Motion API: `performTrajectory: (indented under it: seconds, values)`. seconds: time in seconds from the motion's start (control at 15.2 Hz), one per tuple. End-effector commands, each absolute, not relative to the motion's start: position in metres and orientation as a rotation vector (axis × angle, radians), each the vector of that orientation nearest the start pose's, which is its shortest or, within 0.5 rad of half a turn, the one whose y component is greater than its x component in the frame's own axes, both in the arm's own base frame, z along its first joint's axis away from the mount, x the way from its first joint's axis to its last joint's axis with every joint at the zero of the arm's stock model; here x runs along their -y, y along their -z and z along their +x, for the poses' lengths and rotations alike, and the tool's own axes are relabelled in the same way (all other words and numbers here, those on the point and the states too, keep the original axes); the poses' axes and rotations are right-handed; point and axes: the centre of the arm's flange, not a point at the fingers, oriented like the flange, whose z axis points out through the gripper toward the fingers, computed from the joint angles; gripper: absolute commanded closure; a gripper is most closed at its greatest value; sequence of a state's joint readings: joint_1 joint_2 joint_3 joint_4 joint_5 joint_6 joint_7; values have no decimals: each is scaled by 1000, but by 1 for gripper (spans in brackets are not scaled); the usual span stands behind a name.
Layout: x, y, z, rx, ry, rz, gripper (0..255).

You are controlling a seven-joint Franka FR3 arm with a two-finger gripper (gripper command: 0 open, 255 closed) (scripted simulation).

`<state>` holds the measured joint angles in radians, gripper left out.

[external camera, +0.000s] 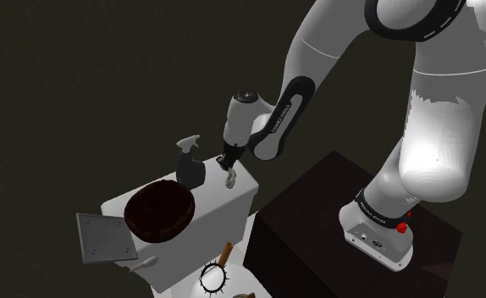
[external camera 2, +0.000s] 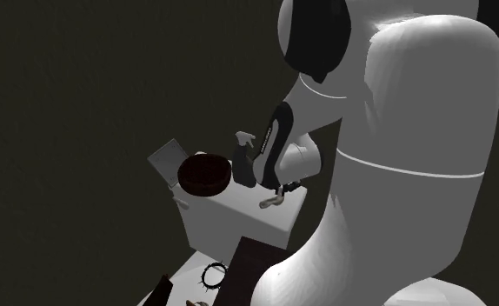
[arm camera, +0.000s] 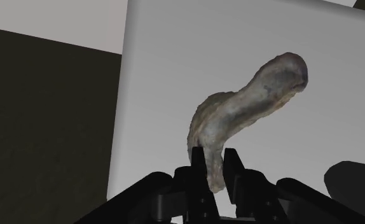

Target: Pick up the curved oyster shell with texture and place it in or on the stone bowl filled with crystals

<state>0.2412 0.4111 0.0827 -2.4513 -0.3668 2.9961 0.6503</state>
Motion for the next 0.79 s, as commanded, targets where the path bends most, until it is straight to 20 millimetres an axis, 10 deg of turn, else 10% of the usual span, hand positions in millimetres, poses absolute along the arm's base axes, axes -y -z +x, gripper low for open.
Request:
performTrajectory:
  seconds: [0.0,0.26,0.33,0.46,0.73]
  values:
    - [-177,-152,447,27,193,-3123,255]
    - [-177,-163,448,28,197,-3121,255]
    - [-177,-163,448,28,197,-3121,0]
    - [-196,-170,426,-284,232,-3146,0]
    - [-195,-149,429,-284,232,-3146,0]
